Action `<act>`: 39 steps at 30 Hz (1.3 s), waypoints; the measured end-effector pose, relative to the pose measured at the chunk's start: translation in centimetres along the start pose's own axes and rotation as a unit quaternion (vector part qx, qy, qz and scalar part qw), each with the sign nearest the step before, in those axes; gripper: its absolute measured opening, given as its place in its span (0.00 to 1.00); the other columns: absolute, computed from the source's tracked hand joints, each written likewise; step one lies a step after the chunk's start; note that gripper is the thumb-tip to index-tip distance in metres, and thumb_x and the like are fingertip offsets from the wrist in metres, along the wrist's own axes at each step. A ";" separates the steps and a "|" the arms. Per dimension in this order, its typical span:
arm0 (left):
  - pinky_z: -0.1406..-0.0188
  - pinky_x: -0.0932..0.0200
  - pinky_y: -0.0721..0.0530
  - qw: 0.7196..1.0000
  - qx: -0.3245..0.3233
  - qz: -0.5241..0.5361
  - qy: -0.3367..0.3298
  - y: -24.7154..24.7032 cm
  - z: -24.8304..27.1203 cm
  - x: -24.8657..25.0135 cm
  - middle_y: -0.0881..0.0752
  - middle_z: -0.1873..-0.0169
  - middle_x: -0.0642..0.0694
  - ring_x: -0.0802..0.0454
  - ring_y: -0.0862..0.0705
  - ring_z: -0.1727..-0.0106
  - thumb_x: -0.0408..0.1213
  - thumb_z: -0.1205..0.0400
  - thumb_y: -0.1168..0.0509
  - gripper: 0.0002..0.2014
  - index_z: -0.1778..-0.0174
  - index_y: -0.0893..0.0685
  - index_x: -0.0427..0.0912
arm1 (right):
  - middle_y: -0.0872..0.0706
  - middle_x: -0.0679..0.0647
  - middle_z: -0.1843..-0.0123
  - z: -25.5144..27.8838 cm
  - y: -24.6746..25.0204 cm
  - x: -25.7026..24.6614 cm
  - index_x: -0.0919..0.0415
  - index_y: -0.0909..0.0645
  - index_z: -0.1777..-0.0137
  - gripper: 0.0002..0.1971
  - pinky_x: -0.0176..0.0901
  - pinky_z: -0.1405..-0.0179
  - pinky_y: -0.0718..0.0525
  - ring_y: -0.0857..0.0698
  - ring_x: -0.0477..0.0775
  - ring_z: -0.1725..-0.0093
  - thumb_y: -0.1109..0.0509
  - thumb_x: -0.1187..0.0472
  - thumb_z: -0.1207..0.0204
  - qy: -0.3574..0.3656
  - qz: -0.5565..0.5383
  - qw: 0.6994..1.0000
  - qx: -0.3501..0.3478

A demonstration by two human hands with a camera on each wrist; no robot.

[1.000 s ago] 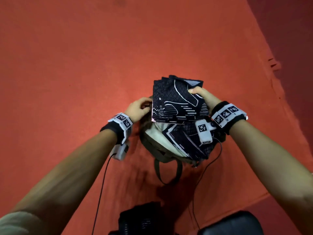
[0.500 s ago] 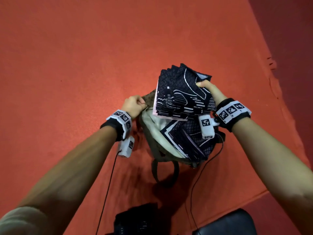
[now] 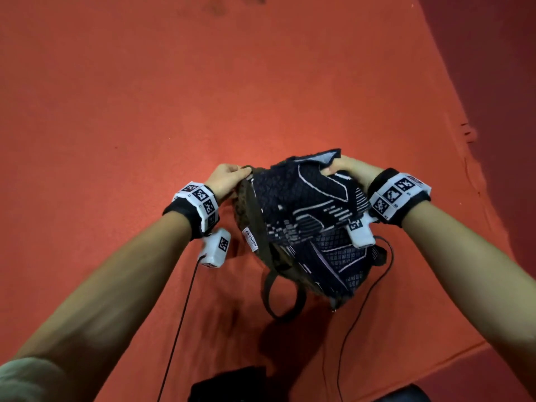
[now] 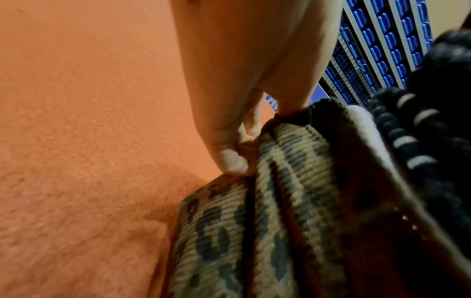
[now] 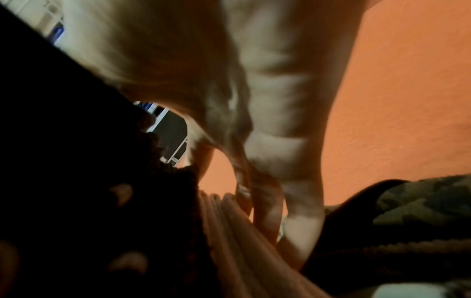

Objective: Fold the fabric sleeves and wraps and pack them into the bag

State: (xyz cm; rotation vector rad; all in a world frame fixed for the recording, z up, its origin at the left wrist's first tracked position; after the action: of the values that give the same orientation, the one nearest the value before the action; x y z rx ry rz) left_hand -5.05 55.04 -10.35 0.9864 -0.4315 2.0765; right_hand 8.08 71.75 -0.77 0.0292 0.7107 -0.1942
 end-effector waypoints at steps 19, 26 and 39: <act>0.70 0.66 0.24 0.990 -0.061 -0.087 -0.088 -1.1 -0.1 4.3 0.17 0.76 0.55 0.60 0.22 0.74 0.41 0.18 0.34 0.11 0.67 0.20 0.44 | 0.14 0.55 0.49 -3.7 -3.9 0.7 0.55 0.20 0.41 0.17 0.46 0.46 0.16 0.14 0.53 0.50 0.29 0.68 0.30 0.007 0.151 0.988 -0.044; 0.62 0.68 0.22 0.977 -0.091 -0.143 -0.128 -3.3 1.5 5.0 0.20 0.63 0.52 0.59 0.20 0.63 0.39 0.17 0.36 0.15 0.34 0.26 0.45 | 0.12 0.50 0.53 -5.3 -2.8 1.6 0.50 0.21 0.42 0.15 0.36 0.62 0.15 0.13 0.48 0.58 0.29 0.63 0.27 -0.002 0.157 0.987 0.022; 0.28 0.46 0.27 0.818 -0.185 -0.498 -0.221 -7.3 5.1 5.4 0.45 0.23 0.46 0.41 0.28 0.28 0.53 0.19 0.36 0.34 0.26 0.50 0.79 | 0.22 0.57 0.31 -4.2 3.8 3.9 0.53 0.31 0.25 0.31 0.49 0.36 0.23 0.21 0.58 0.37 0.26 0.62 0.27 -0.033 0.461 0.884 0.068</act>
State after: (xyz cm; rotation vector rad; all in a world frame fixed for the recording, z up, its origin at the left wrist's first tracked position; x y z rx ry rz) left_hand 0.98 59.50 -3.09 1.1115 -0.3986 0.7753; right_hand 8.94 75.25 -6.67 0.4857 0.5483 0.6707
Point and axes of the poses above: each hand's wrist, its own z-axis away from the middle knuckle, its own y-axis out of the back of the hand, x = y × z, the point moved 9 cm from there along -z, towards the middle knuckle
